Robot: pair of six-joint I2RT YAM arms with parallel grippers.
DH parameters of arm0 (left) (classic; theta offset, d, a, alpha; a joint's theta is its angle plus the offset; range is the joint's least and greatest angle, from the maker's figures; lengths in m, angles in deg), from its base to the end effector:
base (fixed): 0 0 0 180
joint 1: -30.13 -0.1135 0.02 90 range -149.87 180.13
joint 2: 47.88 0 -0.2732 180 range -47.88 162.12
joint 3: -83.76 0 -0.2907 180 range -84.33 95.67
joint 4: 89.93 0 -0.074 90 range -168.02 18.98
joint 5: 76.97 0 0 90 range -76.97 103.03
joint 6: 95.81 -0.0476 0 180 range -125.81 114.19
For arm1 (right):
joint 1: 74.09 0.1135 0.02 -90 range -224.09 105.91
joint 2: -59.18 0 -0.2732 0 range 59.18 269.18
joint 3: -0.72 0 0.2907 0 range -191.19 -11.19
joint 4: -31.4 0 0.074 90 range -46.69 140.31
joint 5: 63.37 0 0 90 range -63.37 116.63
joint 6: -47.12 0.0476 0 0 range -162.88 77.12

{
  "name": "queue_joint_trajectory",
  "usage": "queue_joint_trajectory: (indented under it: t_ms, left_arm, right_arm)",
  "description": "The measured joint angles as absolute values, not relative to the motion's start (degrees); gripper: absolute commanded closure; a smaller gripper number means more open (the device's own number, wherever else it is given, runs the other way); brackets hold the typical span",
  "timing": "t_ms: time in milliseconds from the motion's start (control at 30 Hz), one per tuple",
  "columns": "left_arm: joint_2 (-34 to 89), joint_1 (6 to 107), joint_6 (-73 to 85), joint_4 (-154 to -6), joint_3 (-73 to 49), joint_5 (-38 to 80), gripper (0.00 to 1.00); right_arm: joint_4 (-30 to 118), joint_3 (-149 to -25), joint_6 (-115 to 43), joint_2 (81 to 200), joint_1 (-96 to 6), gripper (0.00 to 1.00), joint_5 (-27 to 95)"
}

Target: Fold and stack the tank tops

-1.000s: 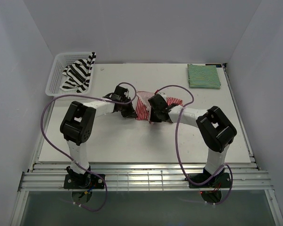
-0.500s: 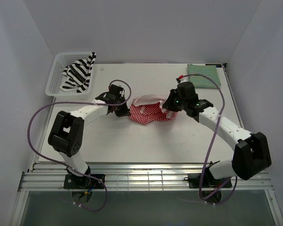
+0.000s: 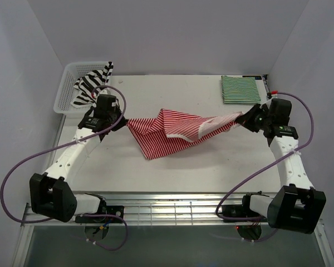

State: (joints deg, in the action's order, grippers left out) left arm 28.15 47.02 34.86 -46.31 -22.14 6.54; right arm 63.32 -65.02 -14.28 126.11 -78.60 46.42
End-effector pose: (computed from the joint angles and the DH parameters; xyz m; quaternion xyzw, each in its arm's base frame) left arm 0.3169 -0.0906 0.2822 -0.2114 0.9000 -0.1359 0.3562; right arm 0.3034 -0.0078 0.2939 0.1684 0.8536 0.2457 0.4274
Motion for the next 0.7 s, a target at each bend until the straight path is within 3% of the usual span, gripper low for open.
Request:
queue_joint_trajectory:
  t_ms: [100, 300, 700]
  left_arm:
    - [24.83, 44.24, 34.66, -43.78, -21.22, 5.32, 1.0]
    - [19.85, 42.49, 34.71, -40.92, -17.2, 4.51, 1.0]
    - [1.14, 42.65, 35.89, -36.37, -9.22, 4.71, 1.0]
  right_arm:
    - [63.71, -64.93, -14.63, 125.72, -84.33, 0.92, 50.37]
    - [65.28, -65.37, -15.09, 119.95, -85.09, 0.92, 55.58]
    - [74.38, -77.39, -17.51, 101.9, -85.22, 0.92, 52.04]
